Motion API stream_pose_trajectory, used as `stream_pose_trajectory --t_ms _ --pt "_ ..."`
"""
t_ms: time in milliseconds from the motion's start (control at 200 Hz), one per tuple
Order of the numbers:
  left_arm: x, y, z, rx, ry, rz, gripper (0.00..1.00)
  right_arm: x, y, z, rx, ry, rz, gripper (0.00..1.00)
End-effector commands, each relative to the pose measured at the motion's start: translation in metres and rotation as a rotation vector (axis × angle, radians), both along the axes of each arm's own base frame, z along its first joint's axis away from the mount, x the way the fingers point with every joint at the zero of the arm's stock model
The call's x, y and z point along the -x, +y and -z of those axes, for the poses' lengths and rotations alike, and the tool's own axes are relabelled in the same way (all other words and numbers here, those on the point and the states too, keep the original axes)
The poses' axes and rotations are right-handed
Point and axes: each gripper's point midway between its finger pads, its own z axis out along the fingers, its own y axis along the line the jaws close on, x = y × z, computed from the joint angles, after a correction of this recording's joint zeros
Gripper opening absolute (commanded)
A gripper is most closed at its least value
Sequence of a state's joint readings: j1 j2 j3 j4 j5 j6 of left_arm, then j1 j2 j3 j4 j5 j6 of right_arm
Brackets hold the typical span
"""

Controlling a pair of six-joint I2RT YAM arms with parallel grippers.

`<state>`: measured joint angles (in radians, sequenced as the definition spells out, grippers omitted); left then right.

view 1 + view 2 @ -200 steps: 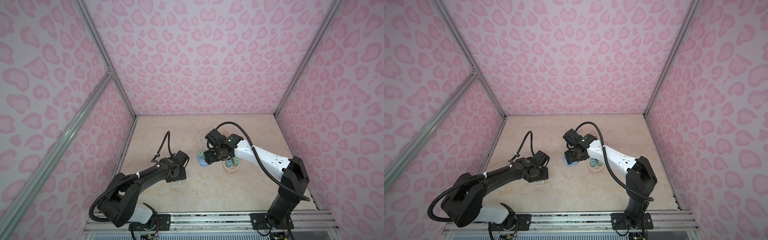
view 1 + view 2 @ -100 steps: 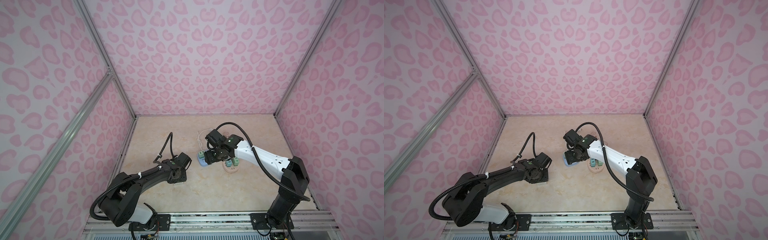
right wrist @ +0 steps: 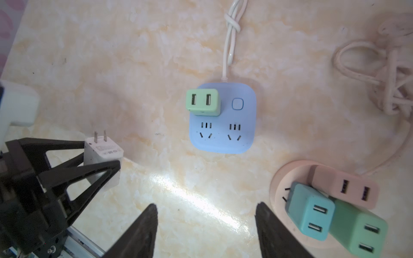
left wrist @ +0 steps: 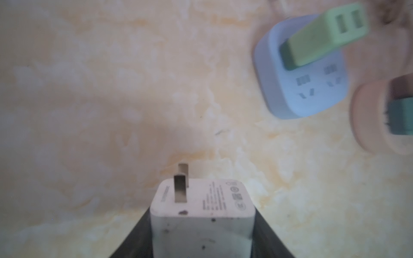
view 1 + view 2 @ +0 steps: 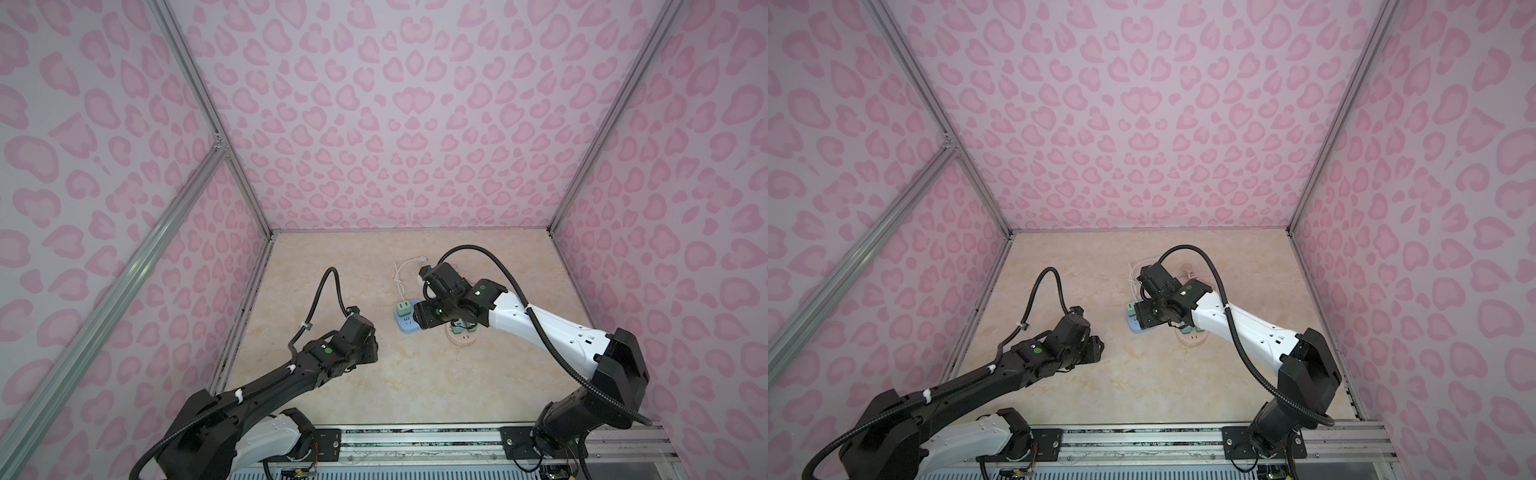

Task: Insert the plug
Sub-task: 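Grasp the white adapter with the left gripper and lift it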

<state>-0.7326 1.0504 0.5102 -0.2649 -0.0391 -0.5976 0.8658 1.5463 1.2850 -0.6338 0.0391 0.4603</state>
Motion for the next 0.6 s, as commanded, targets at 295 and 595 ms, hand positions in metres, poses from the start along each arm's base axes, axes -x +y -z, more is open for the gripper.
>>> stream_pose_trajectory --t_ms 295,595 --pt "0.014 -0.005 -0.160 0.365 -0.436 0.086 0.03 -0.004 -0.001 -0.055 -0.171 -0.365 -0.003 0.67" --pt "0.046 -0.028 -0.244 0.620 -0.500 0.265 0.03 0.029 0.023 -0.085 -0.166 -0.562 -0.126 0.67"
